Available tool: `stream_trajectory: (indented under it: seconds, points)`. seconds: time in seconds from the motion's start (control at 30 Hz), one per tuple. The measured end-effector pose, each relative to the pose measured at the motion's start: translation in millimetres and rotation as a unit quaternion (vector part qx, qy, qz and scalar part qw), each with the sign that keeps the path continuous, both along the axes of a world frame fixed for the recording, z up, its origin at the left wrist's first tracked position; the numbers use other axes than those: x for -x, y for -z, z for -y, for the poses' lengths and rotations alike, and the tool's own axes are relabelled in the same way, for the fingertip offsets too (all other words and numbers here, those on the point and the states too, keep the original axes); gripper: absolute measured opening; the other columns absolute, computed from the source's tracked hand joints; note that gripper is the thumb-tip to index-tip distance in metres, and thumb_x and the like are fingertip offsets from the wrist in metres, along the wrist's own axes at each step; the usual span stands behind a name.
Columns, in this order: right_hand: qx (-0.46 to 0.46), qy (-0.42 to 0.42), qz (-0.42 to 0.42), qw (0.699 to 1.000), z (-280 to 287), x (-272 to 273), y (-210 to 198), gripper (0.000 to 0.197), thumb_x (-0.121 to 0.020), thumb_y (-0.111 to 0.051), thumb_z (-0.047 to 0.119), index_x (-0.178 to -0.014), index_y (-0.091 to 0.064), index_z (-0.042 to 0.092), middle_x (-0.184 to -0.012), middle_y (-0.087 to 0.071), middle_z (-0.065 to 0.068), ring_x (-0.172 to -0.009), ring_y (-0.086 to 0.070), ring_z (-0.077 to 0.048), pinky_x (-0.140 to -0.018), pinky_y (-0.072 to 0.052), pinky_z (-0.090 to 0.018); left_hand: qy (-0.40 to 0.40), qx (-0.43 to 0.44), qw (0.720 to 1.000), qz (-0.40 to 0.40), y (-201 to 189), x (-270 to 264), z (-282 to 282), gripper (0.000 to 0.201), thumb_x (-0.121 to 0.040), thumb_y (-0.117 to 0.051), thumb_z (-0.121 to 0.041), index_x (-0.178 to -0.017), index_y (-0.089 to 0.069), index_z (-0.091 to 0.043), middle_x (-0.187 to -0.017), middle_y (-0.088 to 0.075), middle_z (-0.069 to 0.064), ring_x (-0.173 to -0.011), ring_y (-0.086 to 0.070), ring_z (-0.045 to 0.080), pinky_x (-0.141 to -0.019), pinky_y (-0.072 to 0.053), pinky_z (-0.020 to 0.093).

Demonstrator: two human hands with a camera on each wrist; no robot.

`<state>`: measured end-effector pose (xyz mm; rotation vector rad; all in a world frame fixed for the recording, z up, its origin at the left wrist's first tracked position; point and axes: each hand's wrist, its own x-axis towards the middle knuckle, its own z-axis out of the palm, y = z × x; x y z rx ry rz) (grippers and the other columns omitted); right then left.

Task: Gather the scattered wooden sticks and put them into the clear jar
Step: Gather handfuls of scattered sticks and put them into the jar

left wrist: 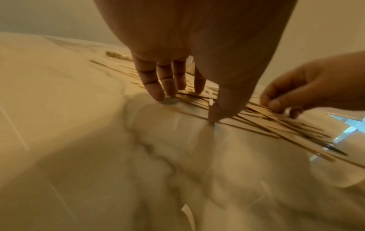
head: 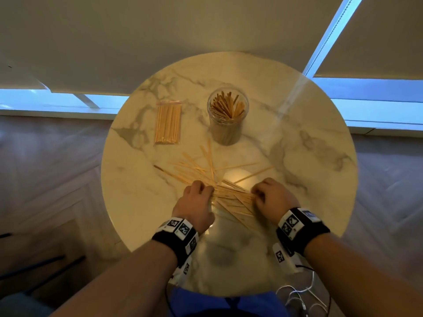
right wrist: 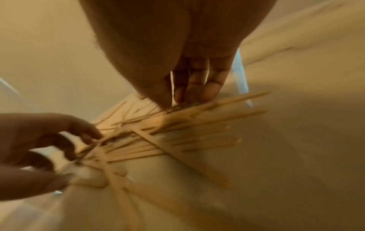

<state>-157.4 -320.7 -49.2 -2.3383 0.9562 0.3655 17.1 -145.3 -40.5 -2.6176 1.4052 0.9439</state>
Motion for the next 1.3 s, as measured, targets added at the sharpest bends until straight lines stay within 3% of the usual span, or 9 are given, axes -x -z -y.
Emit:
stream_trajectory:
  seconds: [0.1, 0.2, 0.43, 0.63, 0.77, 0.87, 0.97, 1.1, 1.3]
  points:
    - [-0.004, -0.041, -0.044, 0.998, -11, 12, -12, 0.064, -0.075, -0.064, 0.067, -0.130, -0.049, 0.038, -0.120, -0.048, 0.010, -0.110, -0.049, -0.016, -0.091, -0.053, -0.039, 0.004, 0.029, 1.000, 0.003, 4, 6, 2, 0.056, -0.091, -0.062, -0.025, -0.145, -0.046, -0.026, -0.142, -0.042, 0.004, -0.127, -0.044, 0.027, -0.101, -0.051, 0.040]
    - [-0.011, -0.058, -0.090, 0.994, -25, 38, -9, 0.082, -0.072, -0.070, 0.061, -0.143, -0.037, 0.036, -0.132, -0.043, 0.006, -0.116, -0.049, -0.020, -0.095, -0.052, -0.038, -0.006, 0.055, 0.998, 0.005, 10, 9, 2, 0.045, -0.096, -0.055, -0.022, -0.140, -0.052, -0.026, -0.139, -0.048, 0.002, -0.124, -0.048, 0.026, -0.098, -0.052, 0.043]
    - [-0.039, -0.041, 0.003, 0.998, -30, 18, 0, 0.046, -0.093, -0.061, 0.029, -0.138, -0.056, 0.025, -0.132, -0.053, 0.002, -0.116, -0.057, -0.021, -0.099, -0.048, -0.032, -0.017, 0.072, 0.997, -0.012, 15, 17, 7, 0.043, -0.100, -0.049, -0.015, -0.140, -0.054, -0.029, -0.135, -0.053, -0.001, -0.122, -0.050, 0.024, -0.098, -0.050, 0.041]
    - [0.003, -0.076, -0.009, 0.997, -7, -4, -8, 0.028, -0.100, -0.052, 0.028, -0.122, -0.070, 0.029, -0.110, -0.067, 0.003, -0.103, -0.063, -0.023, -0.091, -0.051, -0.035, -0.047, 0.102, 0.993, -0.039, 17, 12, 6, 0.039, -0.098, -0.053, -0.017, -0.136, -0.060, -0.025, -0.134, -0.059, -0.002, -0.123, -0.054, 0.023, -0.104, -0.046, 0.037]
    - [0.017, -0.100, -0.026, 0.995, -8, -19, -9, 0.031, -0.098, -0.055, 0.036, -0.127, -0.066, 0.030, -0.112, -0.063, 0.004, -0.107, -0.059, -0.021, -0.090, -0.050, -0.036, -0.100, 0.141, 0.982, -0.074, 12, 8, 2, 0.036, -0.095, -0.058, -0.017, -0.130, -0.061, -0.024, -0.130, -0.062, -0.003, -0.119, -0.057, 0.018, -0.100, -0.046, 0.032]
    - [0.034, -0.098, -0.036, 0.994, -16, -23, -10, 0.072, -0.076, -0.070, 0.058, -0.140, -0.047, 0.034, -0.133, -0.049, 0.003, -0.124, -0.048, -0.024, -0.096, -0.052, -0.044, -0.161, 0.194, 0.968, -0.016, 2, -13, -6, 0.035, -0.090, -0.059, -0.017, -0.124, -0.062, -0.020, -0.126, -0.059, 0.000, -0.115, -0.055, 0.022, -0.096, -0.050, 0.037]
    - [0.052, -0.114, -0.074, 0.989, -25, -24, -11, 0.104, -0.062, -0.077, 0.067, -0.148, -0.030, 0.031, -0.146, -0.036, -0.001, -0.132, -0.040, -0.027, -0.099, -0.051, -0.048, -0.206, 0.114, 0.970, 0.060, -1, -53, -14, 0.050, -0.089, -0.063, -0.020, -0.137, -0.055, -0.014, -0.139, -0.050, 0.010, -0.124, -0.048, 0.034, -0.100, -0.046, 0.046]
    - [0.065, -0.139, -0.074, 0.985, -27, -39, -7, 0.076, -0.074, -0.072, 0.050, -0.139, -0.041, 0.027, -0.136, -0.046, -0.001, -0.121, -0.046, -0.025, -0.091, -0.052, -0.041, -0.180, -0.026, 0.979, 0.091, 0, -89, -14, 0.031, -0.099, -0.046, -0.018, -0.127, -0.059, -0.013, -0.129, -0.056, 0.012, -0.119, -0.053, 0.035, -0.095, -0.048, 0.047]
    - [0.037, -0.132, -0.053, 0.989, -12, -57, -2, 0.037, -0.089, -0.061, 0.032, -0.126, -0.057, 0.031, -0.124, -0.056, 0.004, -0.114, -0.052, -0.022, -0.093, -0.051, -0.042, -0.029, -0.047, 0.995, 0.077, 2, -86, -23, 0.028, -0.101, -0.042, -0.013, -0.123, -0.059, -0.015, -0.128, -0.057, 0.008, -0.119, -0.053, 0.030, -0.095, -0.049, 0.044]
